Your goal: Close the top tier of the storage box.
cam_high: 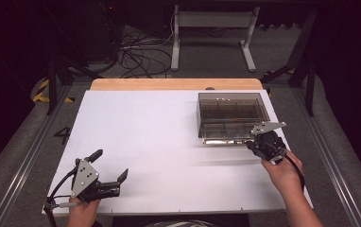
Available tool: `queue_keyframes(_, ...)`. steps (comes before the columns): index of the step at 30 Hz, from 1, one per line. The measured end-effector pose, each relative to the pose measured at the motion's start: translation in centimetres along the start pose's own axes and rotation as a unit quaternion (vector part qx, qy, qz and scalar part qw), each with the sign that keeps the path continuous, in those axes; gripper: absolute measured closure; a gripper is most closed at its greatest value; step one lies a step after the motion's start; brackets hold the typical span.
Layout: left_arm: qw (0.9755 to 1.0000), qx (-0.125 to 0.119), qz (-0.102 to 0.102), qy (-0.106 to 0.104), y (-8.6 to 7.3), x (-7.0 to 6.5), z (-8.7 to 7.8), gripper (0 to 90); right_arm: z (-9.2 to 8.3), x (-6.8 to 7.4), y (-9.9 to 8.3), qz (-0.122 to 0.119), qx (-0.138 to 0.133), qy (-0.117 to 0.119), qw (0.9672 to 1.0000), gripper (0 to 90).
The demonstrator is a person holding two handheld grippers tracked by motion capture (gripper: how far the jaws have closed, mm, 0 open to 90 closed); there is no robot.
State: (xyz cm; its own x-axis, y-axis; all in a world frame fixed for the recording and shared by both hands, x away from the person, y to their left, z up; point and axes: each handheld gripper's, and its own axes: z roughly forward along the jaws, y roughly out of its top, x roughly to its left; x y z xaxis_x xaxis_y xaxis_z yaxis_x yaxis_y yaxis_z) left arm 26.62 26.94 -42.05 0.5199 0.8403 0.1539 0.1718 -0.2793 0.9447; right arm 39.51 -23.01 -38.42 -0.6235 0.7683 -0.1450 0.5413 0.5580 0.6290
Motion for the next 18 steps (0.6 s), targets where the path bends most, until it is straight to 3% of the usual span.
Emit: queue_keyframes(18,1.0000,0.000,-0.002,0.000,0.0,0.1,0.0,1.3,1.4,-0.6,1.1,0.012,-0.028,-0.023,0.9993,90.0)
